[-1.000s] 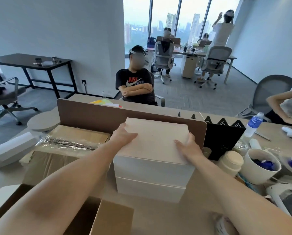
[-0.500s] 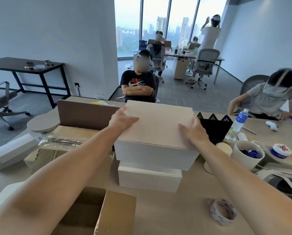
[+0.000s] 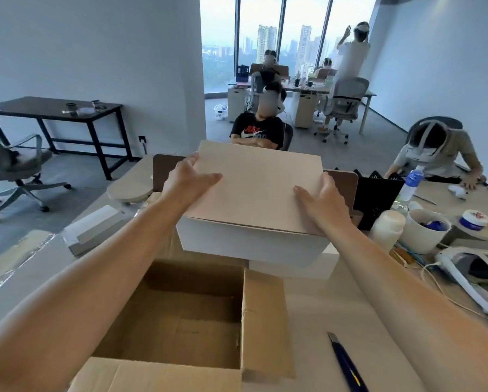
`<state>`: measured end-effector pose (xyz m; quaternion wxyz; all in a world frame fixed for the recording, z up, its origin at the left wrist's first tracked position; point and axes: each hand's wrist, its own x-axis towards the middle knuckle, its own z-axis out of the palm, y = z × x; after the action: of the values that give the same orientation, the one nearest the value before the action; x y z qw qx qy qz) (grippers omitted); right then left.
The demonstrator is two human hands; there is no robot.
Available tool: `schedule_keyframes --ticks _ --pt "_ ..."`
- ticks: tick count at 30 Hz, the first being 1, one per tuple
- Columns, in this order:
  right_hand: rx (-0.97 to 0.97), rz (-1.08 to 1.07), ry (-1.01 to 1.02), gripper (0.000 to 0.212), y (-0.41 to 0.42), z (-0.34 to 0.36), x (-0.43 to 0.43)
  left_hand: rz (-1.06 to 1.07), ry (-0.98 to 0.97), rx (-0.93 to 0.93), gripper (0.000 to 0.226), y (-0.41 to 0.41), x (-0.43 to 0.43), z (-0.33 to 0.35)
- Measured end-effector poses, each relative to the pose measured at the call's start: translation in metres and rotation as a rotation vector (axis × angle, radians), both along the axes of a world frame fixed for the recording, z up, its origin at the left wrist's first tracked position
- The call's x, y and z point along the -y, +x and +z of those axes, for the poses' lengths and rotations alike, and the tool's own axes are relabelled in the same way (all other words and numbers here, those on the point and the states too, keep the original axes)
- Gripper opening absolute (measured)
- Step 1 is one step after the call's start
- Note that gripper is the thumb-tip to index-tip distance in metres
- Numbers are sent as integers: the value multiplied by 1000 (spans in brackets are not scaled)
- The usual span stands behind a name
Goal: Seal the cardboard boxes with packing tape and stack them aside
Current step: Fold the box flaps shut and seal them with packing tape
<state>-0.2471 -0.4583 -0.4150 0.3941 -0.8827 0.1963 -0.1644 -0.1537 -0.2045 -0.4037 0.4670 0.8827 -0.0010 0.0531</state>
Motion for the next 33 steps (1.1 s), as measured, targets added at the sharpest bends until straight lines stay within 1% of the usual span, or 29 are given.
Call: schedule_keyframes --ticks 5,11,13,21,26,30,33 --pt "-7 26 22 83 -46 -28 -81 13 77 -19 86 -34 -82 -28" --pt "-48 37 75 87 -77 -69 -145 -11 70 -92 90 -62 -146 -66" --pt "-75 32 76 87 -83 -79 -157 6 95 -110 87 -71 -157 -79" --pt "-175 4 25 88 -89 -111 -176 44 82 -229 81 -88 -178 -118" --pt "-151 55 80 85 -82 -122 -179 81 -45 -243 76 -101 -175 -136" --pt "-142 58 79 85 -80 -139 -182 117 24 -240 77 -100 -183 -150" --pt "-169 24 224 85 -78 -164 -184 118 43 -275 82 -99 -184 -163"
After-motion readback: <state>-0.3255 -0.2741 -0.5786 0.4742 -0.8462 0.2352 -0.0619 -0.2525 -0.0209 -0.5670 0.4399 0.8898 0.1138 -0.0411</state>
